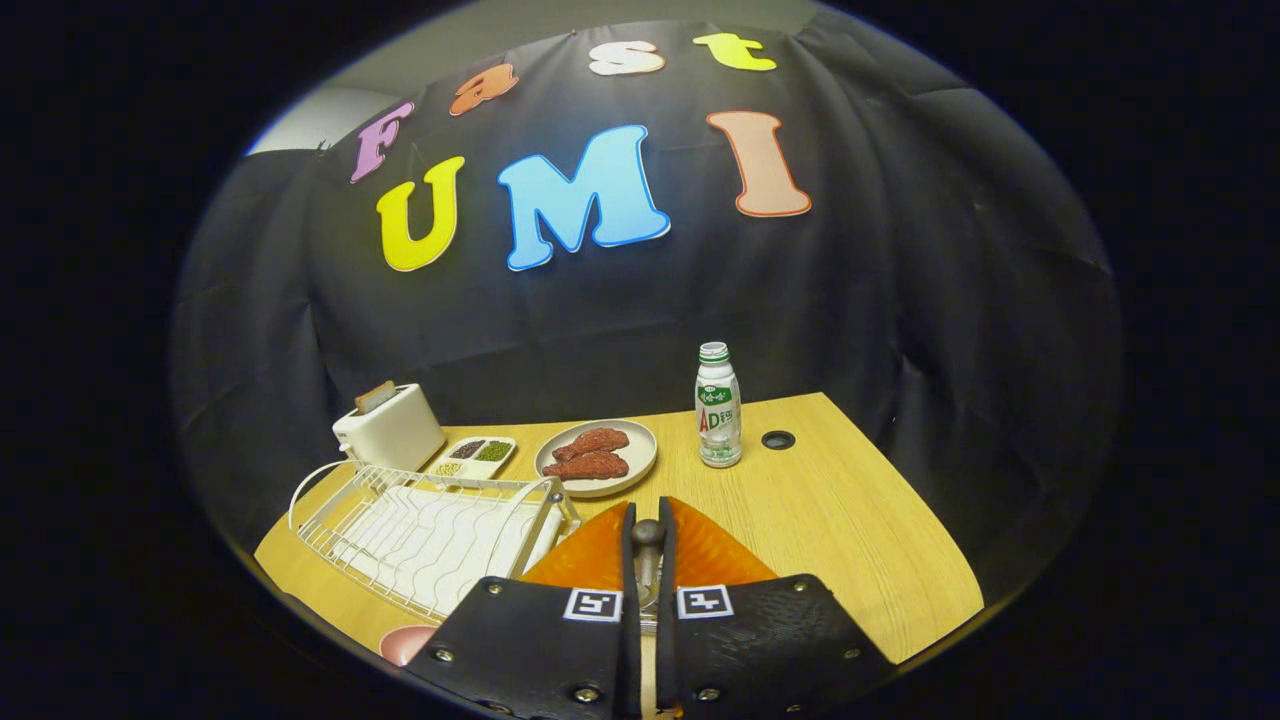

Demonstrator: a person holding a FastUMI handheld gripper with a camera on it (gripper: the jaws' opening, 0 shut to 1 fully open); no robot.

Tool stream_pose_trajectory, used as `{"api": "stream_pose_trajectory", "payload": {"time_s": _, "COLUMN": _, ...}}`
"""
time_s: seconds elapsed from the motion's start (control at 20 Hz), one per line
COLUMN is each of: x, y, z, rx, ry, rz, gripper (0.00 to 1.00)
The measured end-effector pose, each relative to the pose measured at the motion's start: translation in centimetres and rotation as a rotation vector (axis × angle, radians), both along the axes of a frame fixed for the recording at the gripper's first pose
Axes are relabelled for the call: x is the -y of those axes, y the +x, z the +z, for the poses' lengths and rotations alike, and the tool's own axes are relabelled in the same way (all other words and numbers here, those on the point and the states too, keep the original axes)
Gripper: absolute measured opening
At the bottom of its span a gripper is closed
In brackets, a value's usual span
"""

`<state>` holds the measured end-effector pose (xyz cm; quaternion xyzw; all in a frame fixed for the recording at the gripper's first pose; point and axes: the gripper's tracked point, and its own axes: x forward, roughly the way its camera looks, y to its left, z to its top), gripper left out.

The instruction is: Take the plate from the dish rack, then take the spoon from the basket and place it into the plate.

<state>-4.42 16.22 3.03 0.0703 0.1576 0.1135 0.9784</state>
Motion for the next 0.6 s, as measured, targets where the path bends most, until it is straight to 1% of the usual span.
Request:
{"api": "stream_pose_trajectory", "payload": {"time_s": 0.25, "x": -0.1, "y": -0.8, "z": 4.6, "rx": 0.062, "ry": 0.013, "rz": 0.005, "gripper": 0.06}}
{"api": "stream_pose_trajectory", "payload": {"time_s": 0.6, "x": -0.5, "y": -3.9, "z": 8.6, "rx": 0.095, "ry": -0.027, "rz": -0.008, "gripper": 0.06}}
